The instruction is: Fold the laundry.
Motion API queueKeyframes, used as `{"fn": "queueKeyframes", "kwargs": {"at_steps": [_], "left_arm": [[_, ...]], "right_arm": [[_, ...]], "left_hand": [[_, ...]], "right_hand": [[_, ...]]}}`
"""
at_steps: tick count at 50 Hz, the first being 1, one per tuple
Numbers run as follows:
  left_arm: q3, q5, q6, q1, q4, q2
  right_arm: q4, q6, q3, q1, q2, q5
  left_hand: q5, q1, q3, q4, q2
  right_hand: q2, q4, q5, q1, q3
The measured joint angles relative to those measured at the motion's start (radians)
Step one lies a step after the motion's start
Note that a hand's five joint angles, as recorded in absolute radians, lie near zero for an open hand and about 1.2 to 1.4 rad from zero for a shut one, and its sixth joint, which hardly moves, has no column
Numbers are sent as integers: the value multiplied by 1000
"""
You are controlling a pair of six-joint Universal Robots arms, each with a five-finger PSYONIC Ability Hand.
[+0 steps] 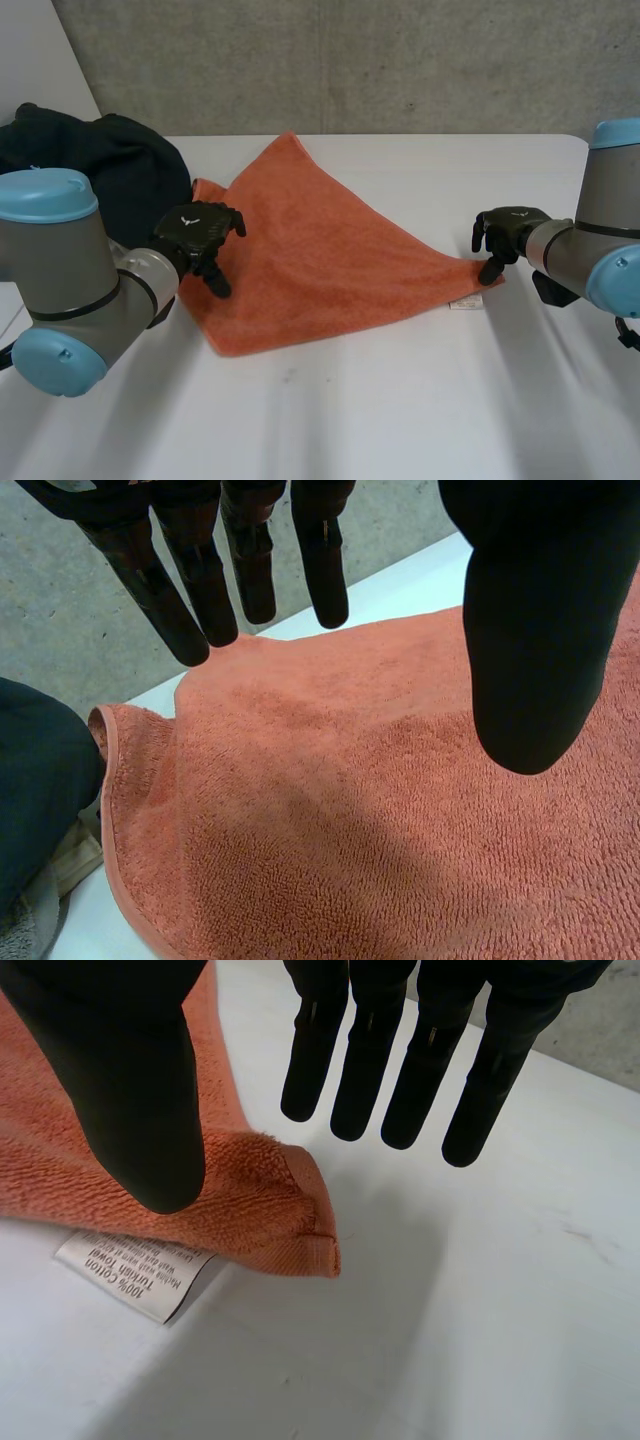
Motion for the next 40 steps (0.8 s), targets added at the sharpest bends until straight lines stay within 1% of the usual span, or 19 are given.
{"fn": "queueKeyframes", "kwargs": {"at_steps": [10,12,13,14,15,17,19,22,24,25,28,30,31,32,35,40], "left_arm": [[-6,1,-5,5,0,21],[-7,1,-5,6,0,26],[-7,1,-5,7,1,30],[-7,1,-5,8,1,33],[-7,1,-5,10,2,36],[-5,2,-5,13,5,44],[-1,2,-5,16,8,47],[16,6,-6,22,19,52],[43,14,-6,24,33,48],[56,18,-6,25,38,44],[124,38,-5,22,54,18],[172,50,-4,17,55,-4],[197,55,-3,14,54,-16],[235,63,-2,8,48,-34],[363,87,2,-14,7,-99],[550,114,20,-54,-90,-204]], "right_arm": [[39,36,-84,8,93,-5],[49,38,-103,14,112,-4],[56,40,-114,18,119,-3],[61,42,-121,20,122,-3],[68,44,-128,23,122,-2],[87,51,-136,31,110,-3],[99,57,-135,37,89,-5],[120,71,-117,52,14,-18],[127,74,-93,73,-86,-50],[128,73,-87,79,-111,-61],[132,57,-59,121,-254,-133],[141,38,-46,145,-328,-180],[143,33,-44,151,-343,-190],[157,12,-37,171,-397,-227],[196,-41,-31,216,-498,-299],[262,-124,-34,268,-604,-362]], "left_hand": [[-3,0,0,-1,-1],[-5,0,0,-3,-3],[-9,0,-3,-5,-6],[-10,0,-5,-6,-7],[-13,0,-10,-9,-10],[-27,0,-28,-27,-25],[-40,0,-40,-39,-37],[-55,0,-54,-53,-56],[-84,0,-83,-80,-84],[-101,0,-101,-97,-101],[-152,0,-162,-164,-164],[-152,0,-172,-177,-178],[-152,0,-178,-183,-185],[-152,0,-179,-183,-185],[-152,0,-182,-183,-187],[-152,0,-182,-183,-187]], "right_hand": [[4,6,11,4,7],[119,121,154,129,132],[220,233,268,224,245],[373,380,412,376,390],[446,445,475,426,461],[500,526,541,439,526],[500,531,543,439,529],[500,531,543,439,529],[500,531,545,439,529],[500,531,547,439,529],[500,531,549,439,530],[500,531,550,439,533],[500,531,550,439,534],[500,531,551,439,534],[500,532,552,439,534],[500,532,552,439,534]]}}
